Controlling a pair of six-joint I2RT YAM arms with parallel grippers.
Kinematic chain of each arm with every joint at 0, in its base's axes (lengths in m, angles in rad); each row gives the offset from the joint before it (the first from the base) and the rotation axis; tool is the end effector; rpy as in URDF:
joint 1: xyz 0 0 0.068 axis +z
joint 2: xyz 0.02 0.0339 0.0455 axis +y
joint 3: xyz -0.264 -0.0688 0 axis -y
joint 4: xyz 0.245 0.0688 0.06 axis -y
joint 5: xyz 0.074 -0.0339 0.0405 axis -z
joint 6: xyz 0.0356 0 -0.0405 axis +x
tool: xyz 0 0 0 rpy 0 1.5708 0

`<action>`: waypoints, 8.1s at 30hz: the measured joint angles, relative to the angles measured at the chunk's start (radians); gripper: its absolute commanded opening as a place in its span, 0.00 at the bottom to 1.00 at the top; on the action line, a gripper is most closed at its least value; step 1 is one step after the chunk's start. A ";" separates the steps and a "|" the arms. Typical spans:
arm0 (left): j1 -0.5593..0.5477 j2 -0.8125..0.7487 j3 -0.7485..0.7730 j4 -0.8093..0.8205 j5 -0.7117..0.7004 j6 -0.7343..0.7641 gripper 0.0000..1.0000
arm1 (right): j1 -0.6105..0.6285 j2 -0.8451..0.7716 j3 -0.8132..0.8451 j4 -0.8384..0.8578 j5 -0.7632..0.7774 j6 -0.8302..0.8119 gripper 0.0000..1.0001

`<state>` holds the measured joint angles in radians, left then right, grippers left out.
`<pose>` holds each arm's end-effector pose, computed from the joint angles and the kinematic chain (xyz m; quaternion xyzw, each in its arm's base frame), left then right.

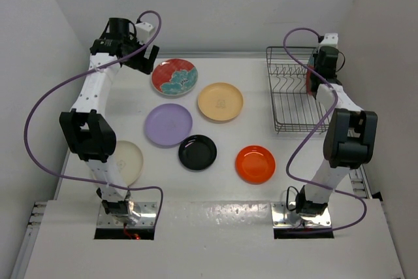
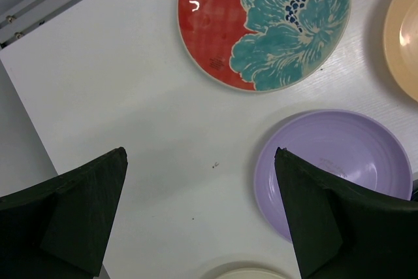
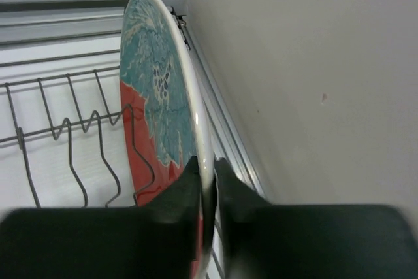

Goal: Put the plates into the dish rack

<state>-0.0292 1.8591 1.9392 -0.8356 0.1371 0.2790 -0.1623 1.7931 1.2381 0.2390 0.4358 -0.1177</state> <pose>0.4137 -0.0170 0.3711 0.1674 0.9009 -0.0131 0.4003 0.4111 -0.0825 0.2599 0.1445 0.7874 -0.2533 0.5431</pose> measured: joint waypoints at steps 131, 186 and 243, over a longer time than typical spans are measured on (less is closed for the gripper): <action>-0.397 0.072 0.325 -0.187 0.347 0.100 1.00 | 0.468 -0.331 -0.235 -0.284 -0.945 0.220 0.00; -0.026 0.058 0.040 -0.025 0.033 -0.050 1.00 | 0.014 0.058 0.112 -0.055 -0.140 0.084 0.65; 0.364 -0.636 -1.081 0.170 -0.246 0.136 1.00 | 0.495 0.171 -0.052 -0.467 -0.235 0.990 0.00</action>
<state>0.3347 1.2228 0.8577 -0.6655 -0.1089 0.4149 0.3328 1.9640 1.1858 -0.2276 0.2012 0.8722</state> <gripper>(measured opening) 0.995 0.033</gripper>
